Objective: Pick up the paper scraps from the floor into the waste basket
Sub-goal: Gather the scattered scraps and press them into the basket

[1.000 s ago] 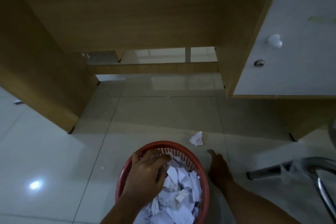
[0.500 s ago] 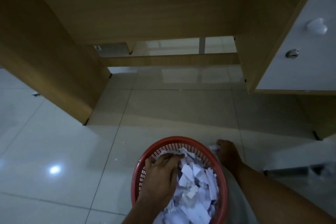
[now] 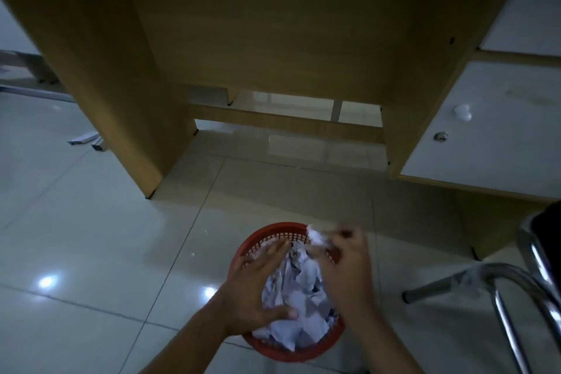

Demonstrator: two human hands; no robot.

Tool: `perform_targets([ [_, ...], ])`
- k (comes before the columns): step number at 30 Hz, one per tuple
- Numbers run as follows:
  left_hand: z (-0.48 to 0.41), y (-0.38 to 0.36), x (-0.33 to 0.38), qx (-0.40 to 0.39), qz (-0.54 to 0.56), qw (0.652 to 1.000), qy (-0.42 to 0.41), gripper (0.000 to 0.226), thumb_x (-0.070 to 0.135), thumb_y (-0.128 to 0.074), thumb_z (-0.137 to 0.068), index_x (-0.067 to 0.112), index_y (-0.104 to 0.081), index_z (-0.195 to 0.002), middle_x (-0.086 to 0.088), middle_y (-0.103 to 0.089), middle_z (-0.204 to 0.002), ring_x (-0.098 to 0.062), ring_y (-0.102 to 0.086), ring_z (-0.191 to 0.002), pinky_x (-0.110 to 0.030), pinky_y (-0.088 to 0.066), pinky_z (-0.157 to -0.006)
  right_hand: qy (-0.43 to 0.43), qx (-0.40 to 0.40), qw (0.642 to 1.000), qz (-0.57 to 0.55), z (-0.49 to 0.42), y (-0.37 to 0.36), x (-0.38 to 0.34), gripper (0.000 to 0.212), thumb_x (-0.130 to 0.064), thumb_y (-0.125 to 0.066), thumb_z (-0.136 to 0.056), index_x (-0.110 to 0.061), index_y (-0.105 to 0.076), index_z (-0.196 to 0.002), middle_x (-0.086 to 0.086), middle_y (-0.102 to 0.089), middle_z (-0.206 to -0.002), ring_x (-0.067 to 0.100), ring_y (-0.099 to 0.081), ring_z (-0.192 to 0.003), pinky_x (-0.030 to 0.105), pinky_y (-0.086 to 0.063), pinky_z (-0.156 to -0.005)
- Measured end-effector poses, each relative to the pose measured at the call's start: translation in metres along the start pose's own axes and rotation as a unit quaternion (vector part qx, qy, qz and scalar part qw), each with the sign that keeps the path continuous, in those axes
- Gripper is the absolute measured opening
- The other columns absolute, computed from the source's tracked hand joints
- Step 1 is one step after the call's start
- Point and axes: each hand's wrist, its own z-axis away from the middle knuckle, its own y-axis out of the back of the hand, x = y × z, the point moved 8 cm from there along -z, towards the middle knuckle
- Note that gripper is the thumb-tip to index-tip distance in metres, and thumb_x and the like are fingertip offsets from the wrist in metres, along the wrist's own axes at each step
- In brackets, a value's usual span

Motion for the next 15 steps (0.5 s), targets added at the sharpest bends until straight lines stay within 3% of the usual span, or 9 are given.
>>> perform_targets([
  [3, 0.006, -0.017, -0.008, -0.069, -0.122, 0.989, -0.037, 0.112, 0.085, -0.051, -0.069, 0.031, -0.001, -0.153, 0.014, 0.008, -0.16, 0.0, 0.013, -0.144, -0.039, -0.005, -0.12, 0.097, -0.155, 0.978, 0.097, 0.033, -0.039, -0.012, 0.026, -0.027, -0.066, -0.088, -0.021, -0.07, -0.113, -0.009, -0.046, -0.126, 0.0, -0.045, -0.115, 0.02, -0.041, -0.099],
  [6, 0.007, -0.023, -0.011, -0.031, -0.214, 0.974, -0.065, 0.118, 0.089, -0.04, -0.068, 0.015, -0.008, -0.153, 0.0, -0.003, -0.158, -0.015, -0.001, -0.146, -0.05, -0.018, -0.117, 0.099, -0.236, 0.954, 0.157, 0.05, -0.058, 0.004, 0.047, -0.037, -0.044, -0.098, -0.025, -0.044, -0.143, -0.005, -0.032, -0.152, 0.011, -0.031, -0.14, 0.03, -0.03, -0.114],
  [8, 0.005, -0.025, -0.01, -0.036, -0.223, 0.973, -0.043, 0.12, 0.086, -0.044, -0.07, 0.014, 0.011, -0.149, 0.001, 0.01, -0.157, -0.015, 0.008, -0.146, -0.048, -0.01, -0.119, 0.142, -0.279, 0.913, 0.261, 0.06, -0.064, 0.013, 0.064, -0.052, -0.035, -0.096, -0.027, -0.02, -0.153, -0.004, -0.009, -0.161, 0.016, -0.011, -0.148, 0.035, -0.019, -0.119],
  [11, 0.002, -0.026, 0.0, -0.053, -0.2, 0.978, -0.032, 0.119, 0.084, -0.046, -0.07, 0.028, 0.032, -0.141, 0.0, 0.026, -0.156, -0.017, 0.022, -0.144, -0.043, 0.006, -0.115, 0.136, -0.348, 0.875, 0.308, 0.069, -0.065, 0.028, 0.096, -0.071, -0.036, -0.082, -0.028, 0.013, -0.152, -0.01, 0.028, -0.154, 0.014, 0.027, -0.143, 0.036, 0.001, -0.121],
  [15, 0.002, -0.046, 0.003, -0.106, -0.248, 0.963, -0.029, 0.092, 0.082, -0.014, -0.077, 0.032, 0.03, -0.142, -0.001, 0.029, -0.155, -0.024, 0.027, -0.142, -0.052, 0.01, -0.115, 0.141, -0.397, 0.829, 0.368, 0.072, -0.069, 0.036, 0.116, -0.091, -0.032, -0.067, -0.03, 0.023, -0.149, -0.005, 0.041, -0.149, 0.021, 0.038, -0.137, 0.041, 0.008, -0.119],
])
